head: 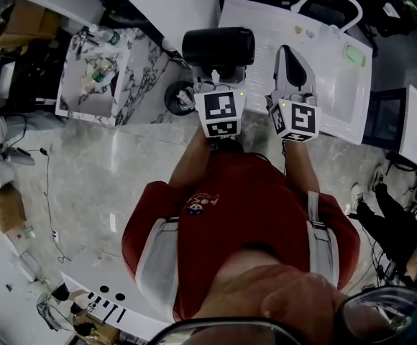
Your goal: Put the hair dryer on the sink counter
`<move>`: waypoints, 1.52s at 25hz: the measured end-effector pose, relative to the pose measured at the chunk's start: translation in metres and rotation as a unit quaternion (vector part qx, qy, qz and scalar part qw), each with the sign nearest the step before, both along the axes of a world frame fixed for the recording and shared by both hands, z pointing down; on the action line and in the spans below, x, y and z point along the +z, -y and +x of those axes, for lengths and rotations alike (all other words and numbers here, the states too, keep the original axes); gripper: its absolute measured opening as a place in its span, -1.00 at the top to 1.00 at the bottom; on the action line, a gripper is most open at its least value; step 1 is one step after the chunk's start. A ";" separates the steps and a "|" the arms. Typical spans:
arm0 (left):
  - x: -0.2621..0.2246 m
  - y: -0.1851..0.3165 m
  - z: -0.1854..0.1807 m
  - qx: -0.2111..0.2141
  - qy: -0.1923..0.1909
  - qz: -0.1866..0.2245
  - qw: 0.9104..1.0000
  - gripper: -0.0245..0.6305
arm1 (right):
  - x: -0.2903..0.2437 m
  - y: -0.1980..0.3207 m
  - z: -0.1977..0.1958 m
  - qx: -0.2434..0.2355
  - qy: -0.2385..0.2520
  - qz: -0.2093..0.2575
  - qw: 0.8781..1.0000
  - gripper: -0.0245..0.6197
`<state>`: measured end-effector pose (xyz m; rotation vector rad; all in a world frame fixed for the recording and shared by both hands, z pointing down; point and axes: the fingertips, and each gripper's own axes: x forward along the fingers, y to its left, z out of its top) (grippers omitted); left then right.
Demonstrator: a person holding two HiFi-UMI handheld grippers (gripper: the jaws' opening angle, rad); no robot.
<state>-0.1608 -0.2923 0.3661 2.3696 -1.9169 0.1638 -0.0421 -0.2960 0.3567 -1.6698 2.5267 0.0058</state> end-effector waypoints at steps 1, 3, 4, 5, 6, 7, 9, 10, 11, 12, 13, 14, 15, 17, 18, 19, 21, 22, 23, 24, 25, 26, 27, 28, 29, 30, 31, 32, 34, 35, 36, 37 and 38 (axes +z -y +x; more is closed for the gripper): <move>-0.001 0.006 -0.002 0.005 -0.001 -0.001 1.000 0.32 | 0.000 0.005 -0.003 0.003 0.000 0.000 1.000 0.92; -0.002 0.018 -0.004 0.015 -0.001 0.000 1.000 0.32 | -0.002 0.014 -0.007 0.010 0.001 0.000 1.000 0.92; -0.003 0.023 -0.005 0.019 0.000 0.000 1.000 0.32 | -0.003 0.018 -0.010 0.013 0.002 0.001 1.000 0.92; -0.004 0.027 -0.006 0.024 0.000 0.001 1.000 0.32 | -0.004 0.022 -0.012 0.016 0.002 0.002 1.000 0.92; -0.005 0.031 -0.007 0.029 0.000 0.002 1.000 0.32 | -0.005 0.025 -0.014 0.020 0.002 0.003 1.000 0.92; -0.004 0.034 -0.008 0.033 -0.001 0.002 0.999 0.32 | -0.005 0.027 -0.015 0.023 0.002 0.004 1.000 0.92; -0.003 0.040 -0.010 0.038 -0.003 0.001 0.999 0.32 | -0.004 0.032 -0.016 0.029 0.000 0.005 1.000 0.92; -0.002 0.043 -0.011 0.039 -0.004 0.001 0.999 0.32 | -0.003 0.035 -0.015 0.032 -0.002 0.004 0.999 0.92; -0.002 0.046 -0.012 0.040 -0.004 0.001 0.999 0.32 | -0.003 0.038 -0.014 0.035 -0.003 0.004 0.999 0.92; -0.001 0.048 -0.013 0.040 -0.004 0.001 0.999 0.32 | -0.002 0.040 -0.013 0.037 -0.003 0.004 0.999 0.92; 0.000 0.051 -0.014 0.040 -0.004 0.000 0.999 0.32 | -0.002 0.043 -0.012 0.039 -0.003 0.004 0.999 0.92; 0.000 0.053 -0.014 0.039 -0.004 0.000 0.999 0.32 | -0.002 0.045 -0.011 0.040 -0.003 0.005 0.999 0.92; 0.000 0.055 -0.014 0.038 -0.004 0.000 0.999 0.32 | -0.003 0.047 -0.011 0.040 -0.003 0.006 0.999 0.92; 0.001 0.060 -0.011 0.038 -0.006 -0.001 0.999 0.32 | -0.003 0.052 -0.009 0.038 -0.002 0.009 0.999 0.92; 0.001 0.063 -0.010 0.037 -0.005 0.000 0.999 0.32 | -0.003 0.055 -0.009 0.037 -0.001 0.010 0.999 0.92; 0.001 0.065 -0.008 0.036 -0.004 0.001 0.999 0.32 | -0.004 0.059 -0.007 0.034 0.000 0.012 0.999 0.92; -0.001 0.071 -0.004 0.032 -0.003 0.004 0.999 0.32 | -0.006 0.066 -0.004 0.030 0.001 0.017 0.999 0.92; -0.002 0.074 -0.002 0.030 -0.003 0.006 1.000 0.32 | -0.007 0.069 -0.002 0.028 0.001 0.019 0.999 0.92; -0.004 0.078 0.001 0.029 -0.004 0.007 1.000 0.32 | -0.009 0.073 0.001 0.026 0.001 0.021 0.999 0.92; -0.005 0.082 0.004 0.027 -0.005 0.008 1.000 0.32 | -0.011 0.076 0.004 0.024 0.001 0.023 0.999 0.92; -0.006 0.086 0.007 0.025 -0.005 0.009 1.000 0.32 | -0.012 0.081 0.007 0.022 0.001 0.025 0.999 0.92; -0.007 0.090 0.009 0.023 -0.005 0.010 1.000 0.32 | -0.014 0.085 0.010 0.021 0.001 0.026 0.999 0.92; -0.008 0.094 0.012 0.021 -0.005 0.011 1.000 0.32 | -0.015 0.089 0.013 0.019 0.001 0.027 0.999 0.92; -0.009 0.098 0.016 0.019 -0.005 0.011 1.000 0.32 | -0.016 0.093 0.017 0.018 0.001 0.028 0.999 0.92; -0.010 0.101 0.019 0.018 -0.005 0.011 1.000 0.32 | -0.016 0.097 0.022 0.017 0.002 0.027 0.999 0.92; -0.011 0.104 0.023 0.017 -0.005 0.011 1.000 0.32 | -0.017 0.101 0.026 0.017 0.003 0.027 0.999 0.92; -0.012 0.107 0.026 0.016 -0.004 0.011 1.000 0.32 | -0.017 0.105 0.029 0.016 0.004 0.027 0.999 0.92; -0.012 0.110 0.028 0.015 -0.003 0.011 1.000 0.32 | -0.018 0.109 0.032 0.015 0.005 0.027 0.999 0.92; -0.012 0.114 0.031 0.012 -0.001 0.009 1.000 0.32 | -0.019 0.114 0.034 0.011 0.008 0.028 1.000 0.92; -0.012 0.116 0.032 0.010 0.000 0.008 1.000 0.32 | -0.019 0.115 0.033 0.008 0.009 0.028 1.000 0.92; -0.012 0.117 0.033 0.009 0.000 0.007 1.000 0.32 | -0.020 0.116 0.033 0.006 0.010 0.027 1.000 0.92; -0.011 0.119 0.034 0.008 0.001 0.006 1.000 0.32 | -0.020 0.118 0.034 0.004 0.010 0.027 1.000 0.92; -0.011 0.120 0.036 0.007 0.002 0.005 1.000 0.32 | -0.019 0.119 0.034 0.002 0.010 0.026 1.000 0.92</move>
